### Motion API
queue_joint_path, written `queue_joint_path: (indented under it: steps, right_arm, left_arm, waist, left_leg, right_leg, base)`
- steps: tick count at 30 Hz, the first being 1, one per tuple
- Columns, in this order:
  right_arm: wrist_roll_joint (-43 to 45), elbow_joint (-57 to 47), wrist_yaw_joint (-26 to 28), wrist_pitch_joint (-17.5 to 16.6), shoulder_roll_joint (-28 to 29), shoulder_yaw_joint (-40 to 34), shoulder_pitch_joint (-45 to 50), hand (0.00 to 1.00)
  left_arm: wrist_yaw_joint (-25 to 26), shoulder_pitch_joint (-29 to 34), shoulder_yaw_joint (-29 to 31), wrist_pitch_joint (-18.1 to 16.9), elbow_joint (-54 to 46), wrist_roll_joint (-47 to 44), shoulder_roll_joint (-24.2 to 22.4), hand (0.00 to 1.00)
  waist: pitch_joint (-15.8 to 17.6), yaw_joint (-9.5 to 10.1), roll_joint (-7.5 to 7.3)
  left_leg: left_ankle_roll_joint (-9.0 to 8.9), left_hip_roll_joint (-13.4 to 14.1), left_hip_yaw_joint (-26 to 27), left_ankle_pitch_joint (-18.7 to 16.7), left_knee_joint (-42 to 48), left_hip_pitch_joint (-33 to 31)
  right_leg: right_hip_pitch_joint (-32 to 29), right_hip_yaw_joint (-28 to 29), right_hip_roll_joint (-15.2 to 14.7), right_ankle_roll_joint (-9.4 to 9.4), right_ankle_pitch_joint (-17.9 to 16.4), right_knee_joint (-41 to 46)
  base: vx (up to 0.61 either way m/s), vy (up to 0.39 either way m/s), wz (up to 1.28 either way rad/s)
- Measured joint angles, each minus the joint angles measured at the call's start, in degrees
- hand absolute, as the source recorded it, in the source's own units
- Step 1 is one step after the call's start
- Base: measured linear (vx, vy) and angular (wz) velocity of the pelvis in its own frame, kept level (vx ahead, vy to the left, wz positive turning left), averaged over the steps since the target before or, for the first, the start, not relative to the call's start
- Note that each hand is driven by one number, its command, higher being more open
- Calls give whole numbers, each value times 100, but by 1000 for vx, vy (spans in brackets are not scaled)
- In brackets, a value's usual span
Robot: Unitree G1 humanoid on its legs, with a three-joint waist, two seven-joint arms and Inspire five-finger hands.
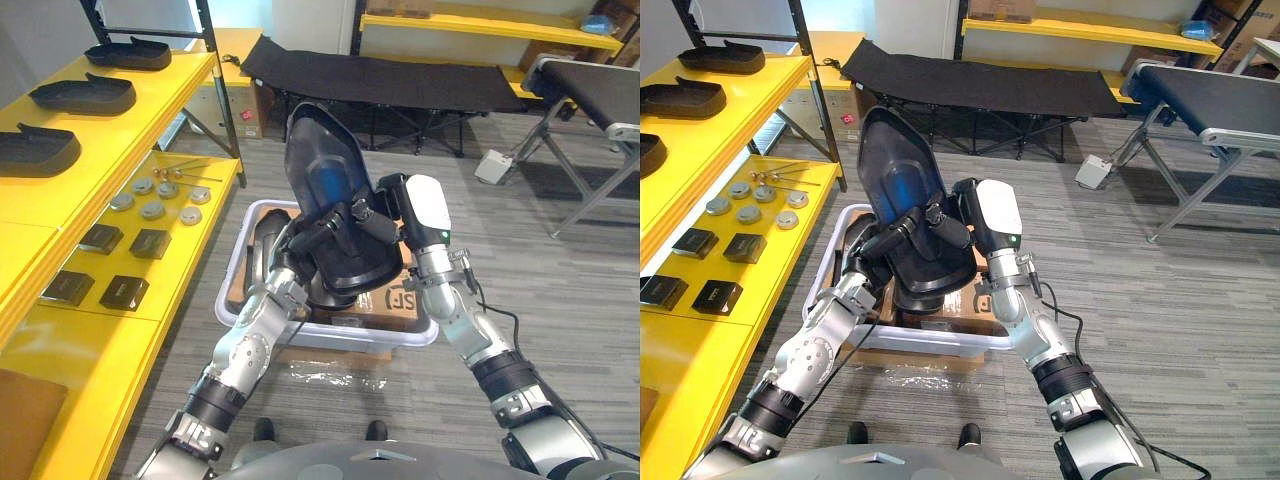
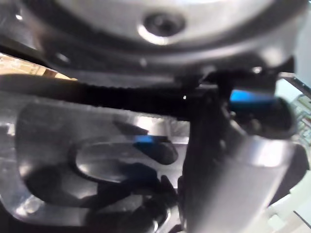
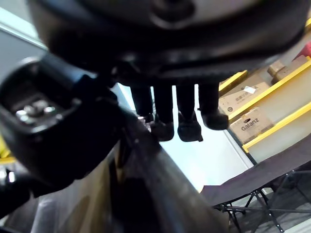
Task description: Walk over and take three plastic housings, then place them on the shelf
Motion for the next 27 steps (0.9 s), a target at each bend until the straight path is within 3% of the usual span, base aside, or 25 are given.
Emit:
queue_joint_path:
  steps: [7,17,18,27]
  right_arm:
    - [217,-8,-4,-9,367,-150,178,0]
    - [218,-15,-3,-52,588,-184,226,0]
    - [218,-15,-3,-52,616,-191,249,100]
    - [286,-15,-26,-97,618,-194,258,100]
  left_arm:
    - [640,209,307,-367,-399,1614,-563,0]
    - [864,289,452,-506,-543,2158,-712,0]
    - [906,301,457,-511,-543,2289,-741,0]
    - [914,306,483,-553,-543,2532,-792,0]
  waist:
    - [0,6,3]
    - [6,15,44]
    - [9,15,61]
    - [0,12,155]
  left_leg:
    - [-18,35,8,-11,1,2]
    - [-26,32,8,-19,3,0]
    - [-26,32,8,-19,4,0]
    - [-27,33,9,-20,5,1]
  right_leg:
    - [-6,1,51,-17,-12,0]
    - [-9,2,50,-16,-20,1]
    - [-9,2,50,-16,-20,1]
    - [-11,4,51,-18,-21,1]
  base:
    - [0,0,0]
    - [0,0,0]
    - [0,0,0]
    - [0,0,0]
